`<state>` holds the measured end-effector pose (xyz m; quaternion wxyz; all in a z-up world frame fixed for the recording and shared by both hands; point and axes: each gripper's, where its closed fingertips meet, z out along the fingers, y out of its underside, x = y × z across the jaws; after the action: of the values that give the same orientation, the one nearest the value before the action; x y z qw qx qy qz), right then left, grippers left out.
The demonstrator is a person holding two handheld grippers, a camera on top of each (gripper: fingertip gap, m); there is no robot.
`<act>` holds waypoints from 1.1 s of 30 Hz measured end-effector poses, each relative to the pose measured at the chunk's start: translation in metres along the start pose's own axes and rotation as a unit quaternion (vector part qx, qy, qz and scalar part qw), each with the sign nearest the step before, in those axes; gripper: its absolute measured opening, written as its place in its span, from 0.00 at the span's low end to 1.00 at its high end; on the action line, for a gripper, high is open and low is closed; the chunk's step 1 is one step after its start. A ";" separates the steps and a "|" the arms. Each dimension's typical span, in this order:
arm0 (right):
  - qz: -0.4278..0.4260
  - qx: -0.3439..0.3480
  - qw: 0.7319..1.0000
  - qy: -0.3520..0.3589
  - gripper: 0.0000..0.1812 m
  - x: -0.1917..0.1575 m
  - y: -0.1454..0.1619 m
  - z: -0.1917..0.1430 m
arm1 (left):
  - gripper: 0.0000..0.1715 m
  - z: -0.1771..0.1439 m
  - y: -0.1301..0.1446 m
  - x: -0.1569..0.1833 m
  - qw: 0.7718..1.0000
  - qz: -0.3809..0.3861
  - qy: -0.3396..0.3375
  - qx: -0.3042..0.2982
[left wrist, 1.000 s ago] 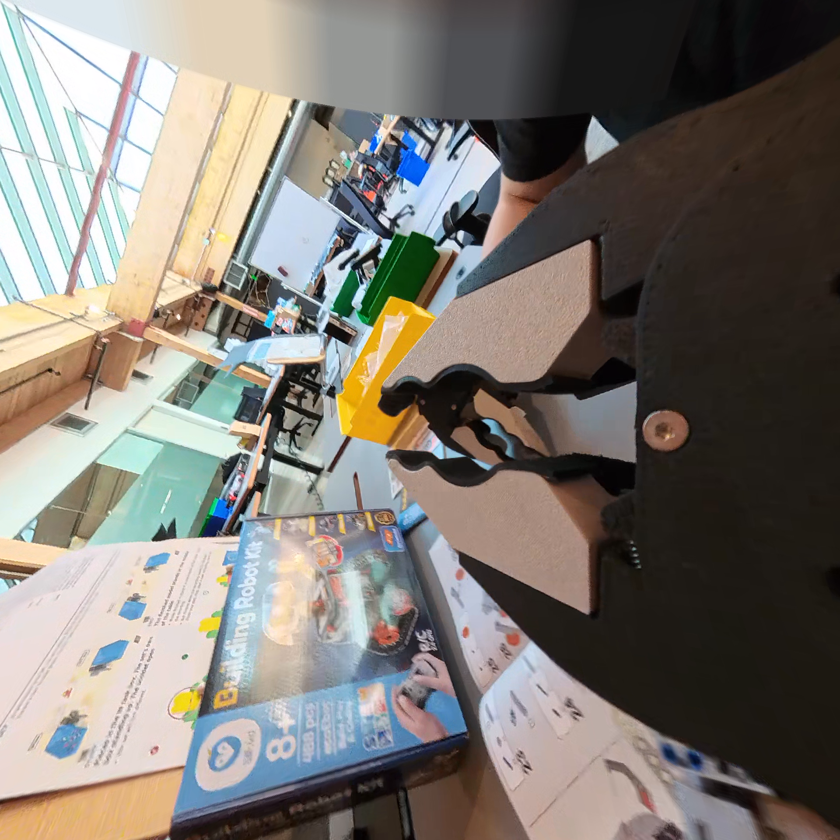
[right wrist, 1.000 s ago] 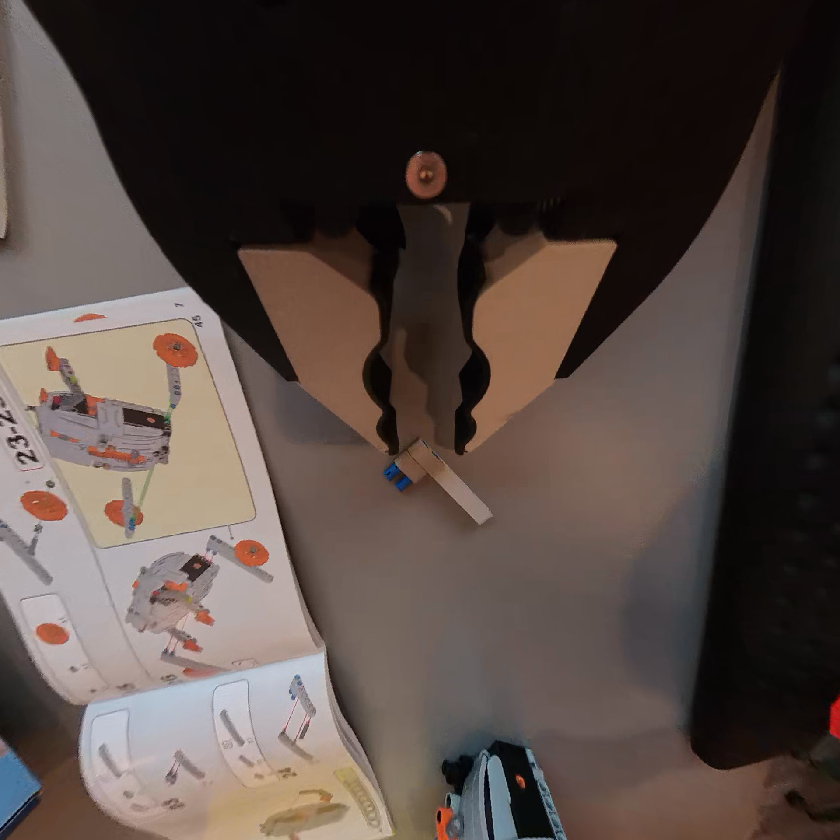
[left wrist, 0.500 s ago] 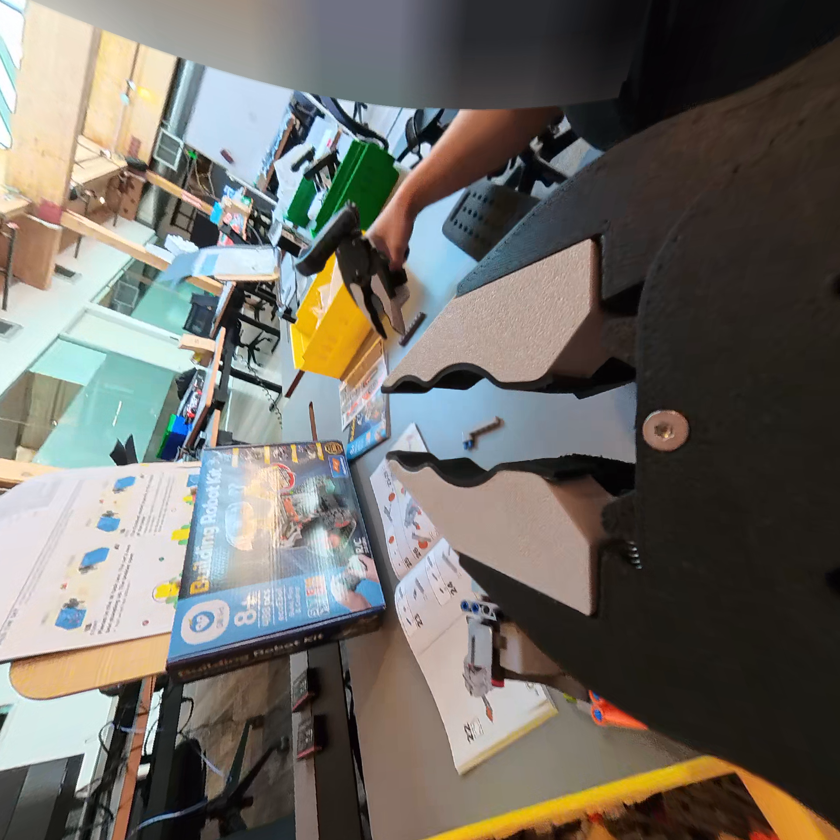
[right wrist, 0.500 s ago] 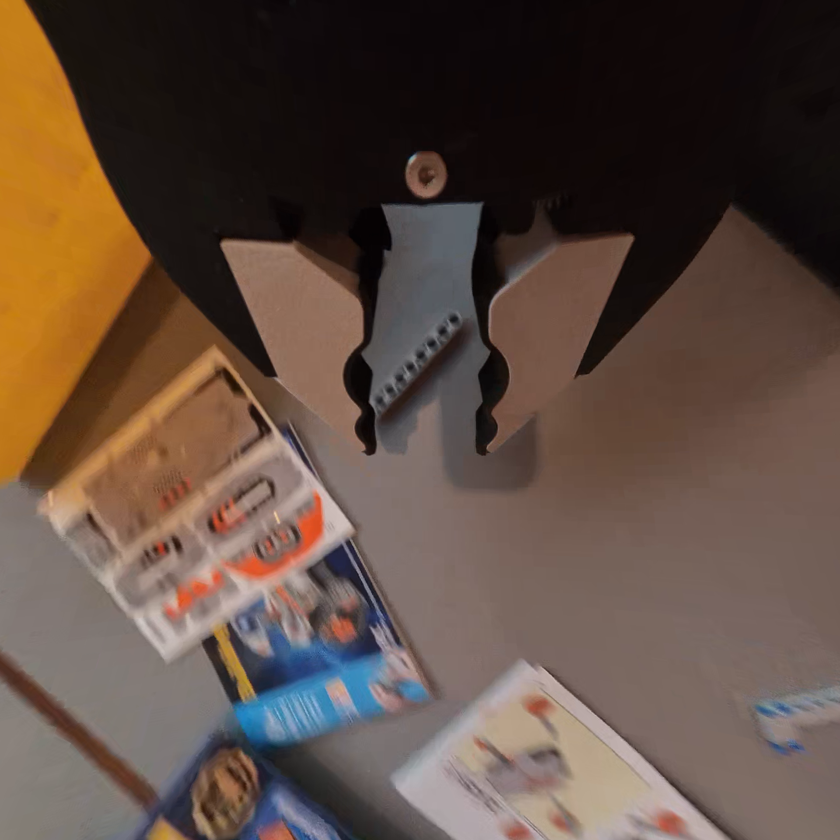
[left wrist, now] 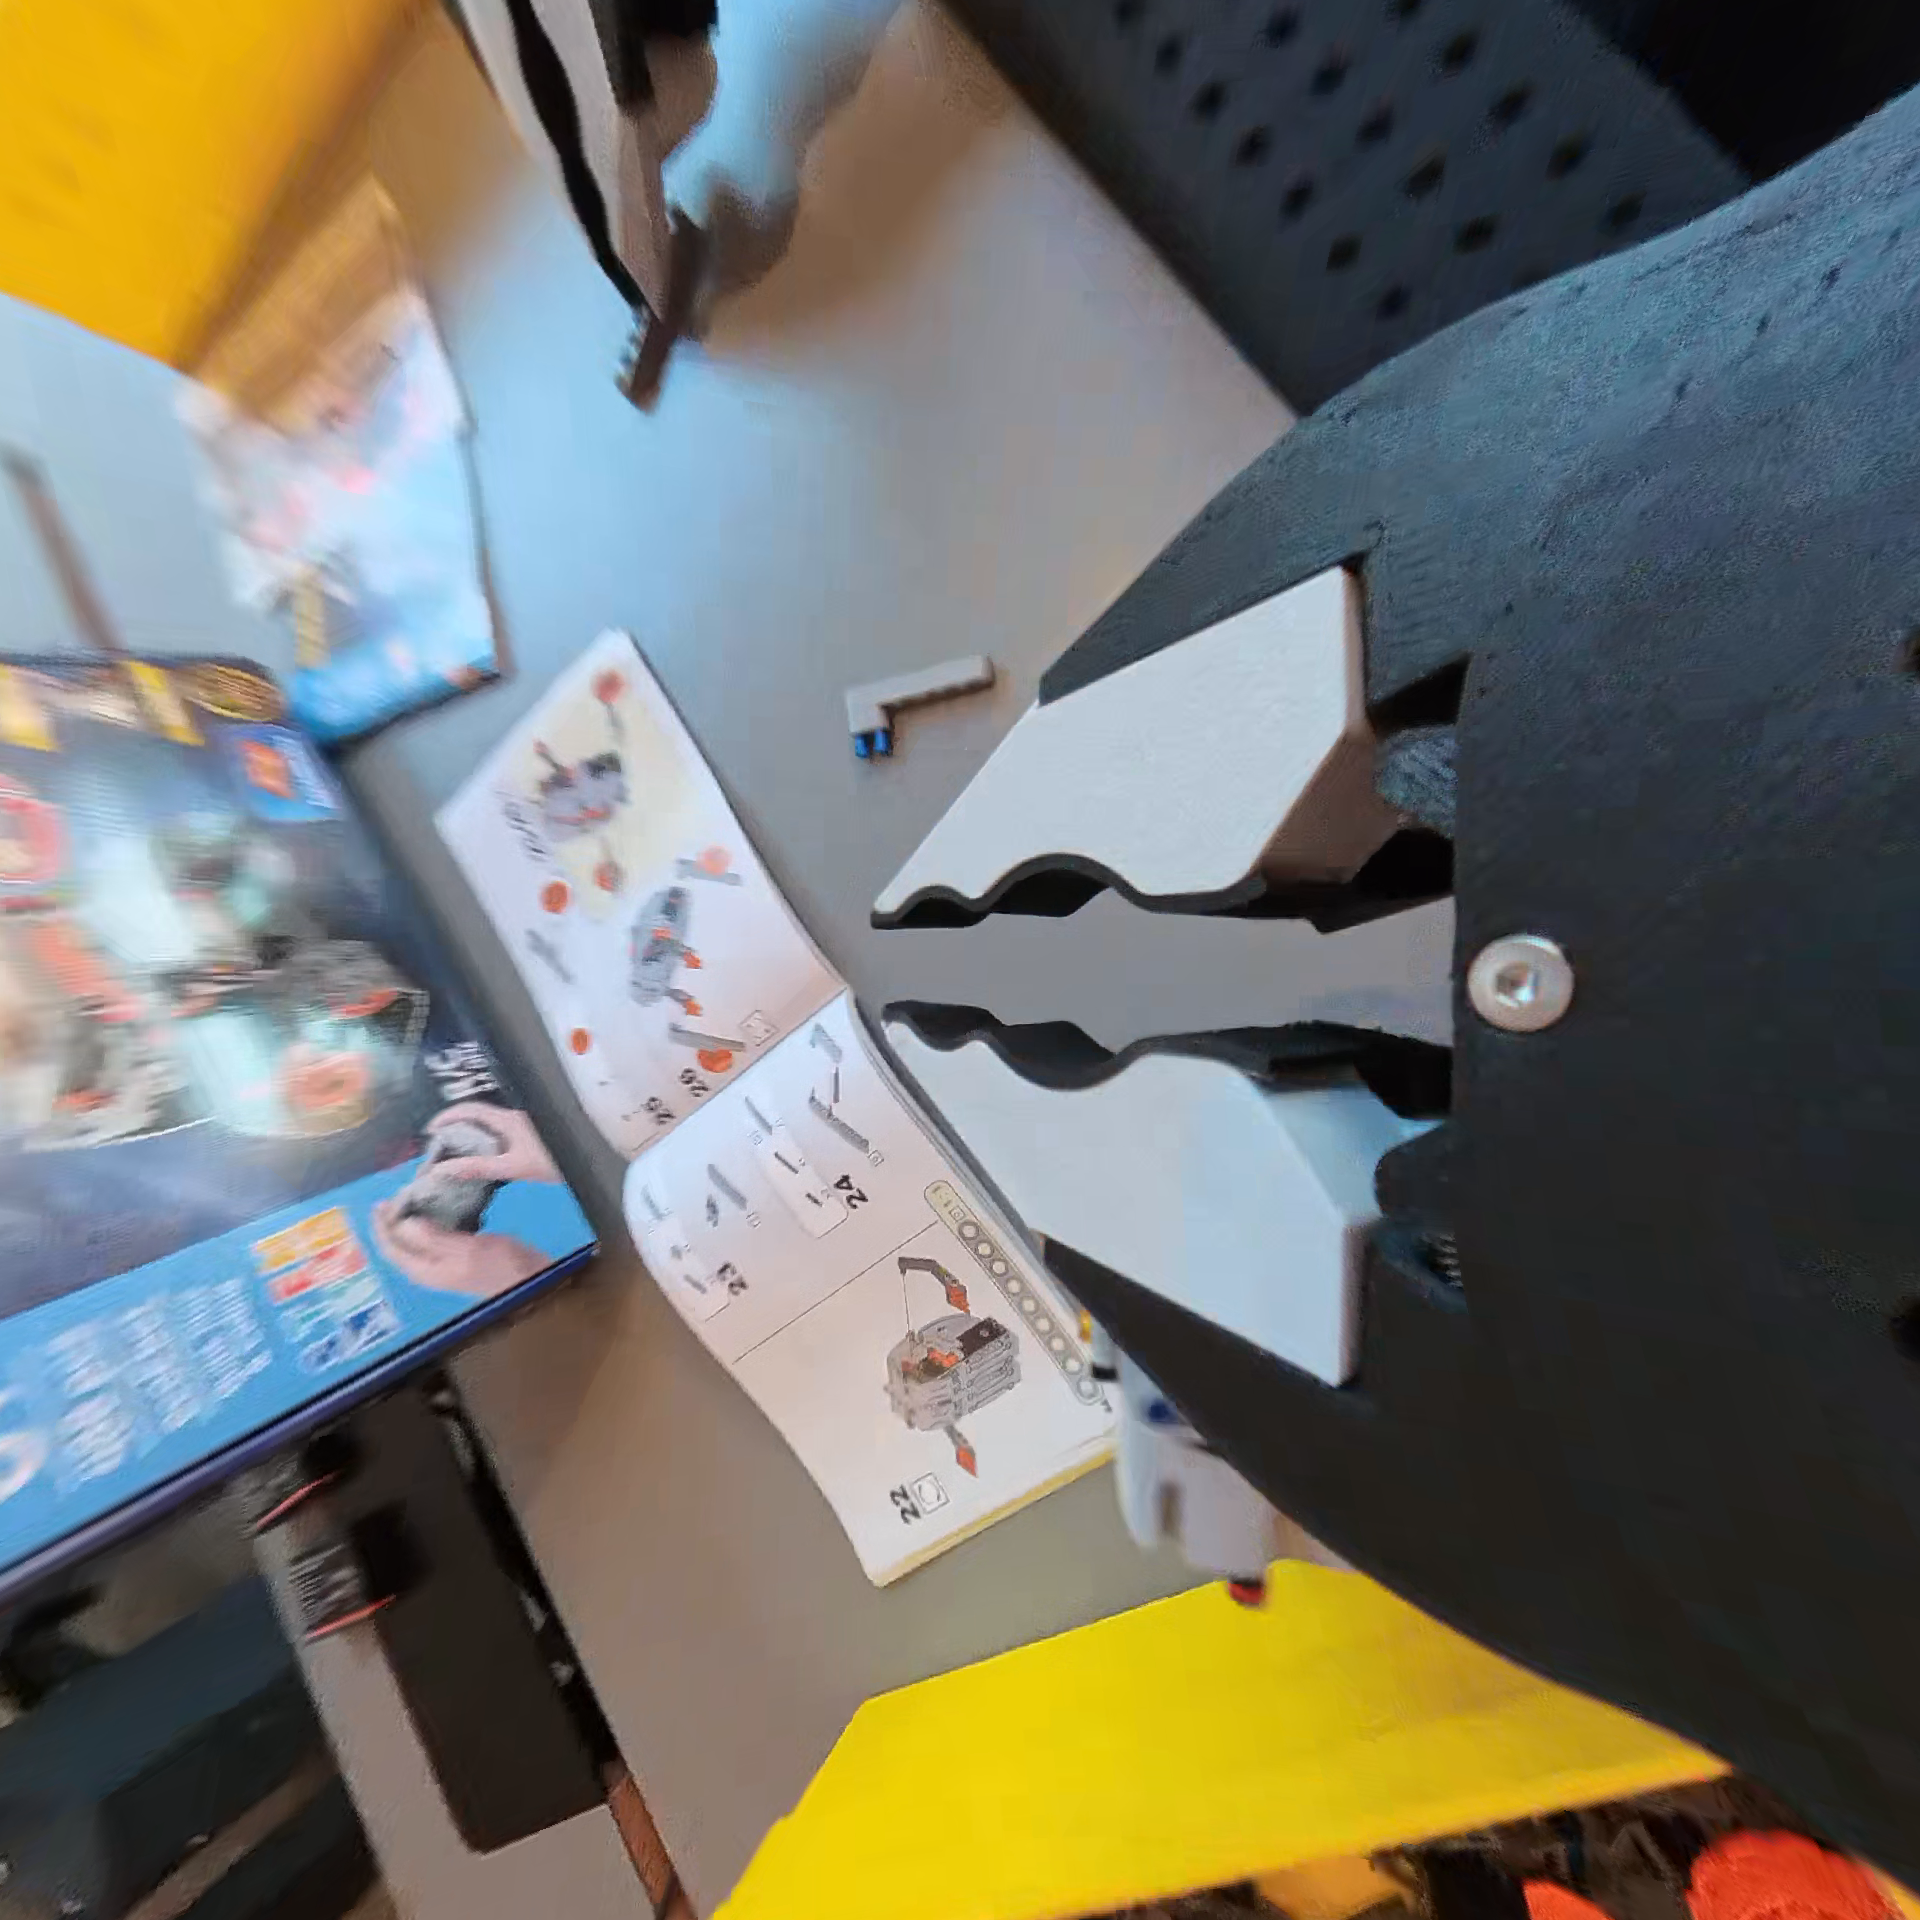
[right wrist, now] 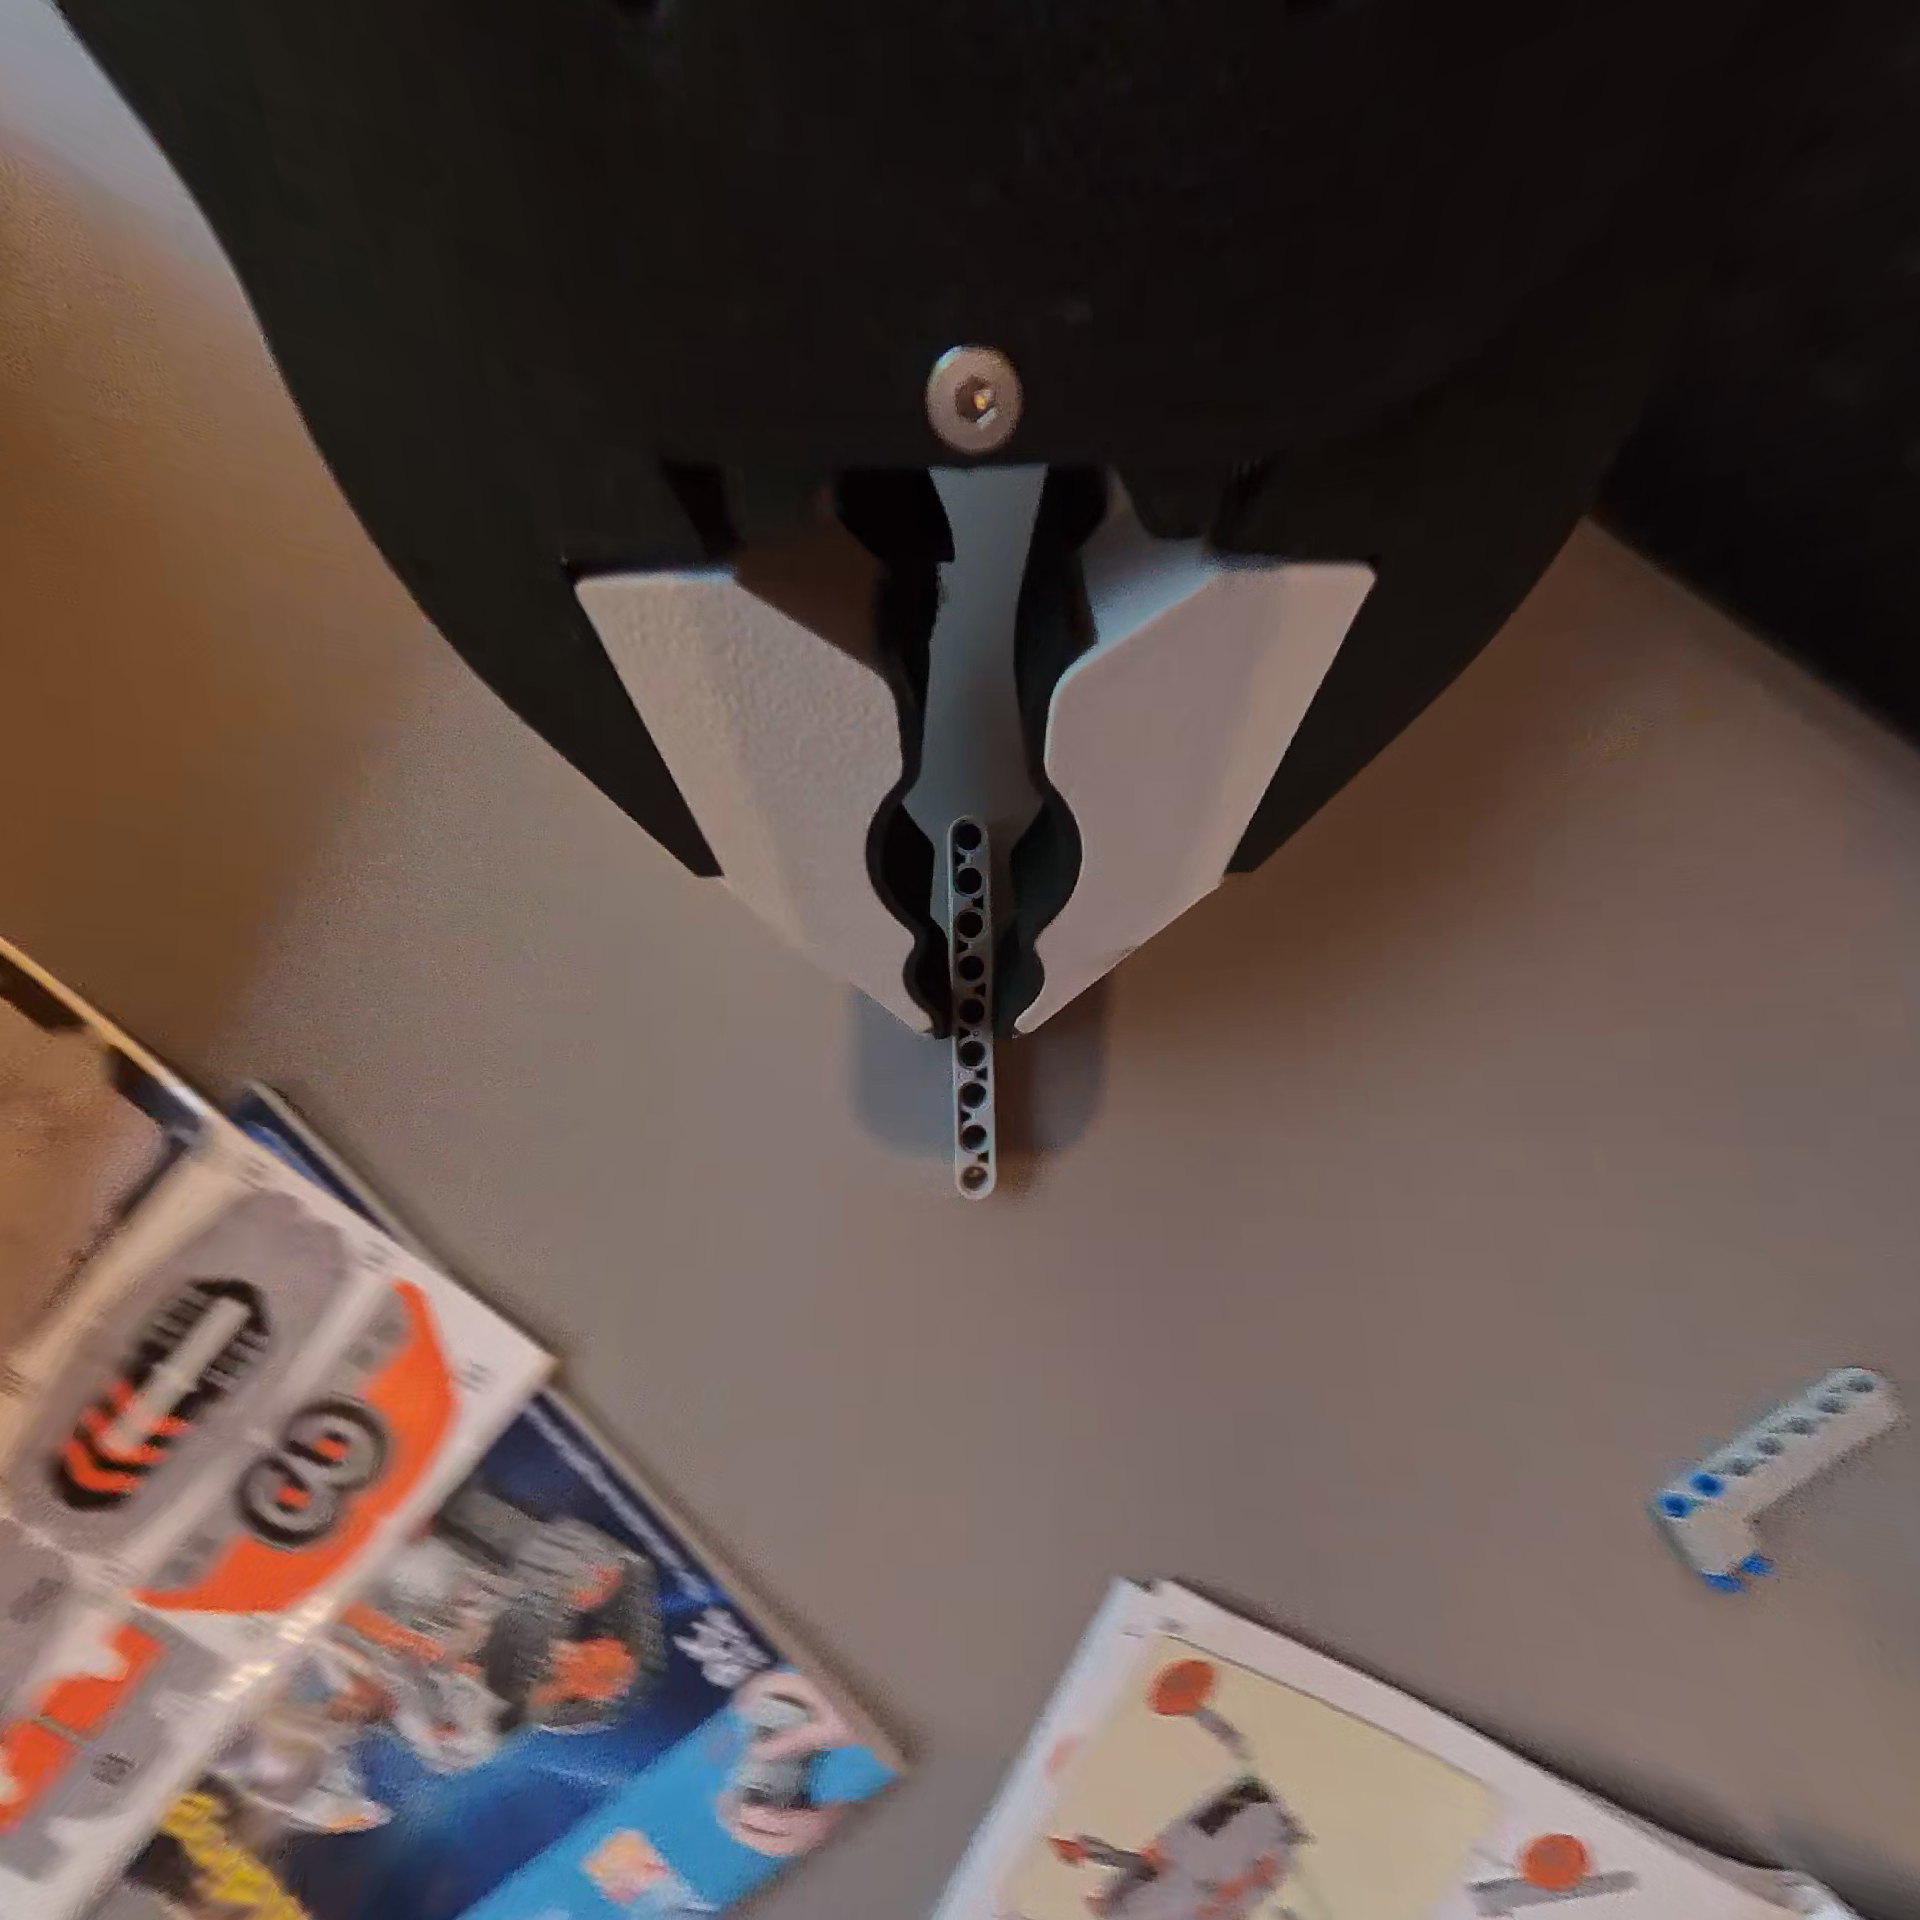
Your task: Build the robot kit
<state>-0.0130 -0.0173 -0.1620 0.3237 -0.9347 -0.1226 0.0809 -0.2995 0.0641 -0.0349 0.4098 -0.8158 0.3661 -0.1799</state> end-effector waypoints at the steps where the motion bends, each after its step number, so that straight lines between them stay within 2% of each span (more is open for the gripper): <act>1: -0.011 -0.002 1.000 -0.007 0.03 -0.016 -0.006 0.006 | 0.07 0.015 0.002 0.004 0.999 0.018 -0.015 -0.032; 4: -0.029 -0.011 1.000 -0.004 0.03 -0.046 -0.016 0.018 | 0.01 0.044 0.004 0.002 0.990 0.081 -0.088 -0.072; 6: -0.022 -0.012 1.000 0.002 0.03 -0.053 -0.018 0.020 | 0.00 0.051 0.002 0.001 0.984 0.111 -0.123 -0.067; 13: 0.029 -0.010 0.999 -0.012 0.03 -0.064 -0.014 0.019 | 0.01 0.049 -0.001 0.013 0.985 0.111 -0.121 -0.047; 18: 0.039 -0.014 0.999 0.012 0.03 -0.066 -0.016 0.020 | 0.02 0.041 0.003 0.009 0.986 0.101 -0.128 -0.047; 21: 0.043 -0.013 0.999 0.022 0.03 -0.071 -0.019 0.023 | 0.03 0.026 0.004 0.004 0.991 0.062 -0.112 -0.029; 26: 0.104 -0.006 0.994 -0.022 0.03 -0.077 -0.025 0.027 | 0.10 -0.026 0.009 -0.016 0.996 -0.010 -0.087 0.024; 30: 0.120 0.003 0.992 -0.036 0.03 -0.075 -0.027 0.028 | 0.10 -0.069 0.023 -0.045 0.991 -0.041 -0.112 0.057; 33: 0.148 0.013 0.986 -0.075 0.03 -0.077 -0.029 0.029 | 0.10 -0.089 0.032 -0.056 0.989 -0.071 -0.098 0.082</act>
<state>-0.0989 0.0002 -0.1611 0.3097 -0.9296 -0.0054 0.1999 -0.4041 0.0458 -0.0065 0.4951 -0.8172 0.2496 -0.1575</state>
